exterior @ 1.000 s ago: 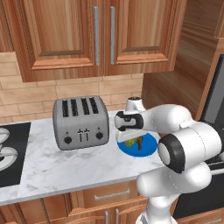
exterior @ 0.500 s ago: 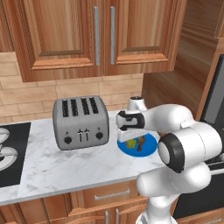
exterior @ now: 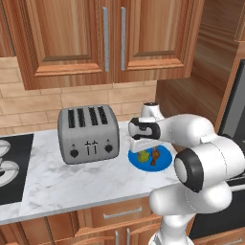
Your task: Place the chicken drumstick on the plate and place the broccoli on the same plate.
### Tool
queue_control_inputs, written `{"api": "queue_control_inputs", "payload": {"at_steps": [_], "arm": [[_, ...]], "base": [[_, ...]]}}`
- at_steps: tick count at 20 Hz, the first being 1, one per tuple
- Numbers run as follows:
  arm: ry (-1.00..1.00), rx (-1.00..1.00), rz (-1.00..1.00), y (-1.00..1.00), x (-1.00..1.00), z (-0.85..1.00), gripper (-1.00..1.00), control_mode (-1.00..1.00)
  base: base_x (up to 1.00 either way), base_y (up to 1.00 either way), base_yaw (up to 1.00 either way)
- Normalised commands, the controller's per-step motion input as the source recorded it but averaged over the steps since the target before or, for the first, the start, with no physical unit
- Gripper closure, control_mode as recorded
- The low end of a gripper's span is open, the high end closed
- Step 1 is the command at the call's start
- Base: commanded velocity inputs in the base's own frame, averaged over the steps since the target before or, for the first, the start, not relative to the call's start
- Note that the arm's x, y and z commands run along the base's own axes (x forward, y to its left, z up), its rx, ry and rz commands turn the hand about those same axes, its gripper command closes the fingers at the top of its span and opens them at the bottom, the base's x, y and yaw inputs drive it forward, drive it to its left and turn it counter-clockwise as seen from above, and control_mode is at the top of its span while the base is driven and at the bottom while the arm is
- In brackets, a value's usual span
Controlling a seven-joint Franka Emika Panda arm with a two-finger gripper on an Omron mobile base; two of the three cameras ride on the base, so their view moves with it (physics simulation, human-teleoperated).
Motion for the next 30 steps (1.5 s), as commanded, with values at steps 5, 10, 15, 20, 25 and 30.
{"api": "queue_control_inputs", "payload": {"at_steps": [5, 10, 15, 20, 25, 30], "arm": [[0.0, 0.0, 0.0, 0.0, -0.2, 0.32, -1.0, -1.0], [0.0, 0.0, 0.0, 0.0, -0.47, 0.45, -1.0, -1.0], [0.0, 0.0, -0.04, -0.04, -0.75, 0.3, -1.0, -1.0], [0.0, 0.0, 0.0, -0.18, -0.7, 0.29, -1.0, -1.0], [0.0, 0.0, 0.0, -0.12, -0.52, 0.53, -1.0, -1.0], [0.0, 0.0, 0.0, -0.05, -0.54, 0.48, -1.0, -1.0]], "base": [[0.0, 0.0, 0.0], [0.0, 0.0, 0.0], [0.0, 0.0, 0.0], [0.0, 0.0, 0.0], [0.0, 0.0, 0.0], [0.0, 0.0, 0.0]]}}
